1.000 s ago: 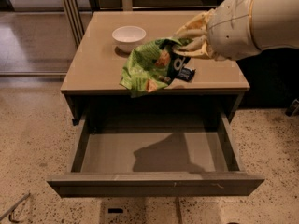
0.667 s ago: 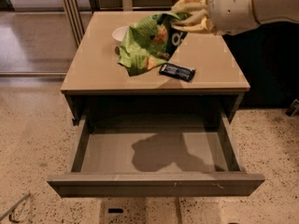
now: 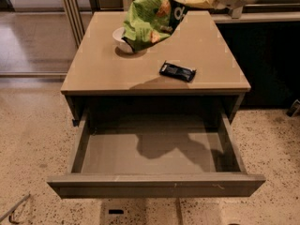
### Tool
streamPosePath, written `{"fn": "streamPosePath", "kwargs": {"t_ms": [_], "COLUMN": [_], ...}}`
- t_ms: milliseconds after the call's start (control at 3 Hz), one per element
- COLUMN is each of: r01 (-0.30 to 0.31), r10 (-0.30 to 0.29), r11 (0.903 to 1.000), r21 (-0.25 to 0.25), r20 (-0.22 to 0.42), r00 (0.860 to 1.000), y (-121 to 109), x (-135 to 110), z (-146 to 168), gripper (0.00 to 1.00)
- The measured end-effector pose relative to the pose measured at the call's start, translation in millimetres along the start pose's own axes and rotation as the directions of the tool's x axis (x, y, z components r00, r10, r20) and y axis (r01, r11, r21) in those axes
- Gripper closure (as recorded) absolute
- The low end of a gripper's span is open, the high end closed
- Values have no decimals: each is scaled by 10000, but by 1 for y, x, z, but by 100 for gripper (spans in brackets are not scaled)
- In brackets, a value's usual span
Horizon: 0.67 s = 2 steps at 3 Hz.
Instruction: Pick green rice chip bag from top drawer and place on counter
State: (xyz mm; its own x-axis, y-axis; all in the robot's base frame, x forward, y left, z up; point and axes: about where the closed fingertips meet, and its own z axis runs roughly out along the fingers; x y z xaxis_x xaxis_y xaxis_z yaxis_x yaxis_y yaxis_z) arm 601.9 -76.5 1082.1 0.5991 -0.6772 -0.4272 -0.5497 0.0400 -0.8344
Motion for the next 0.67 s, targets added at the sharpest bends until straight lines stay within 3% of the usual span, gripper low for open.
{"fn": "streamPosePath", "kwargs": {"t_ms": [333,667], "r01": [152,5], "r10": [-152,51], "r11": [9999,9991], "r21": [-15,430], "r20": [-378,-1300], "r00": [9992,9915], "y": [1,-2], "x": [9,57], "z": [-8,-22], "gripper": [100,100]}}
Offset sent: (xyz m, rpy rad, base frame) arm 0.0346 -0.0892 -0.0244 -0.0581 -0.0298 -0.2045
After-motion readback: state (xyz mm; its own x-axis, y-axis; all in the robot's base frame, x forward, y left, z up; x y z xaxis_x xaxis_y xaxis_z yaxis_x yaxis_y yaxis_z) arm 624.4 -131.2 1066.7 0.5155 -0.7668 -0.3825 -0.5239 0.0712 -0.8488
